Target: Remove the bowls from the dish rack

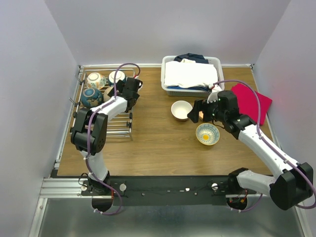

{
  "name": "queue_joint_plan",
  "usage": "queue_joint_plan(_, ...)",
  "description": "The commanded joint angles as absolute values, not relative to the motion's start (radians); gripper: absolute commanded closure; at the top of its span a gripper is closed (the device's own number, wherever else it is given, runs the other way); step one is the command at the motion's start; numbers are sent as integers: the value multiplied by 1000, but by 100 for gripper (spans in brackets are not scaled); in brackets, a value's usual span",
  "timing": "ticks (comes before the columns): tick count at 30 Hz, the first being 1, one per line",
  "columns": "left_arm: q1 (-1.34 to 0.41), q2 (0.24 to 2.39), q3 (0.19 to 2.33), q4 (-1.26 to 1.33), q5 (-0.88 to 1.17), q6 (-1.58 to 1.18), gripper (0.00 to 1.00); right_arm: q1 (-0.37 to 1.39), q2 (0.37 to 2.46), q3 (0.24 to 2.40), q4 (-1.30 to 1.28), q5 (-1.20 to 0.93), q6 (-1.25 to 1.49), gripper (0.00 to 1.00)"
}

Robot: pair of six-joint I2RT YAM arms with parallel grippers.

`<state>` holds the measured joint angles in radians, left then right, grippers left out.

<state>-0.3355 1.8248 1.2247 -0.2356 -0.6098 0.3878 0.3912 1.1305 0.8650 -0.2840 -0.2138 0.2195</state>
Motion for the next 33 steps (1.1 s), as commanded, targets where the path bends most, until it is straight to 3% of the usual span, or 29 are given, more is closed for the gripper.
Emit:
queue_joint_plan(1, -341, 1879, 1209, -155, -683, 426, 1, 393, 1154, 910, -301, -202, 207, 0)
queue_joint_plan(13, -374, 1957, 1160, -46, -770, 509, 1, 393, 1151, 908, -305, -209, 209, 0)
queue_joint_plan(33, -374, 1999, 1238, -275, -629, 443, 1, 393, 1144, 911, -304, -216, 212, 0)
